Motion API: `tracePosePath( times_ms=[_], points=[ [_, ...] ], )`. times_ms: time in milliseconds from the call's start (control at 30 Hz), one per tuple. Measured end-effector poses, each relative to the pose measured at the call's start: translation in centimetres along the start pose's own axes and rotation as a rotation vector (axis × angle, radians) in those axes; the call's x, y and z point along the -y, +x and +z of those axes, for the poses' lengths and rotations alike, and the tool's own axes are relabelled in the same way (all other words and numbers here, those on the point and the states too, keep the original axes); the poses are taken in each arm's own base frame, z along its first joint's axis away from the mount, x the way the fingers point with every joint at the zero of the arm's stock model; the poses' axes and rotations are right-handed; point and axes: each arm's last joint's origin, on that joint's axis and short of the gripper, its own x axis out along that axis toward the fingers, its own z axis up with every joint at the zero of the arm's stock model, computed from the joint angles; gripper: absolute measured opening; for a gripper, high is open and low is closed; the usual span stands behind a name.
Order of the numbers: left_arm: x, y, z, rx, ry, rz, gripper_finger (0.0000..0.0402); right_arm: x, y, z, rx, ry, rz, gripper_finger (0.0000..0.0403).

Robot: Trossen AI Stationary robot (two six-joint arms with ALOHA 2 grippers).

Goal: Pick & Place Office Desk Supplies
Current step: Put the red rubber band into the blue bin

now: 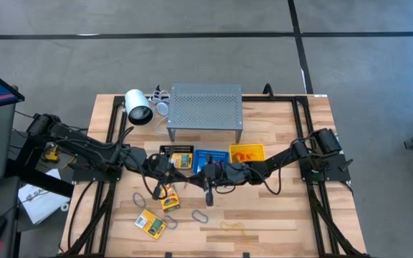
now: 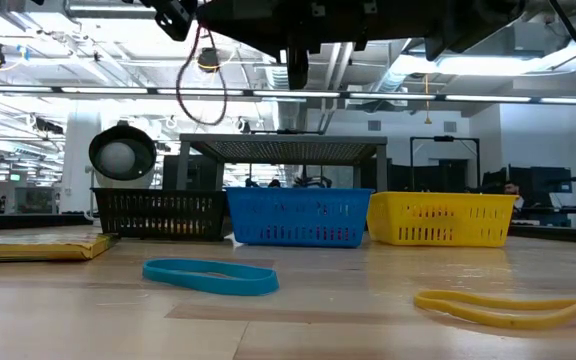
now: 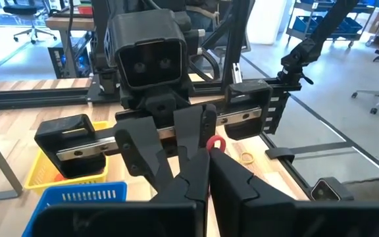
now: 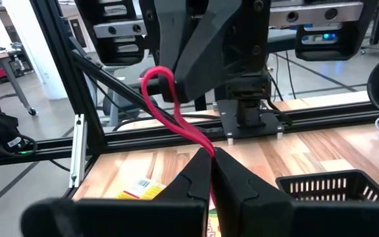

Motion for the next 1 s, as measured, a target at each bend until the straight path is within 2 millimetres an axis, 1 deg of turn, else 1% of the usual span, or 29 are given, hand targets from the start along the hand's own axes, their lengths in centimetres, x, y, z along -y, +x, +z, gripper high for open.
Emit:
tracePosePath(
  times_ms=[100,167,300,433,567,667,800,900,1000],
  points=[
    [0.0,0.0,0.1,0.015,-0.004,-0.001,0.0019,0.0,0.0,0.0,0.000,-0.003,0.000,0.0002],
    [0.0,0.0,0.2,0.026,-0.001,-0.002,0.0041,0.0,0.0,0.0,0.002,-0.002,0.000,0.0002],
    [0.0,-0.2,0.7,0.067,0.012,-0.003,0.0102,-0.1,-0.2,0.4,0.010,-0.011,0.004,0.0002],
    [0.0,-0.5,1.1,0.093,0.042,-0.003,0.0166,-0.6,-0.6,1.4,0.033,-0.032,0.020,0.0001],
    [-0.1,-0.7,1.2,0.098,0.047,0.001,0.0211,-1.2,-1.4,2.6,0.033,-0.079,0.030,0.0001],
    [-0.1,-0.8,1.1,0.080,0.049,0.002,0.0229,-1.3,-2.3,3.8,0.005,-0.114,-0.001,0.0001],
    [-0.2,-1.4,1.0,0.040,0.052,0.010,0.0238,-1.3,-3.8,5.3,-0.059,-0.161,-0.084,0.0000],
    [-0.2,-1.9,0.8,0.002,0.053,0.013,0.0237,-1.0,-4.7,5.9,-0.116,-0.191,-0.138,0.0000],
    [-0.3,-2.3,0.6,-0.033,0.030,0.014,0.0232,-0.5,-5.3,5.9,-0.183,-0.212,-0.198,0.0000]
  ],
)
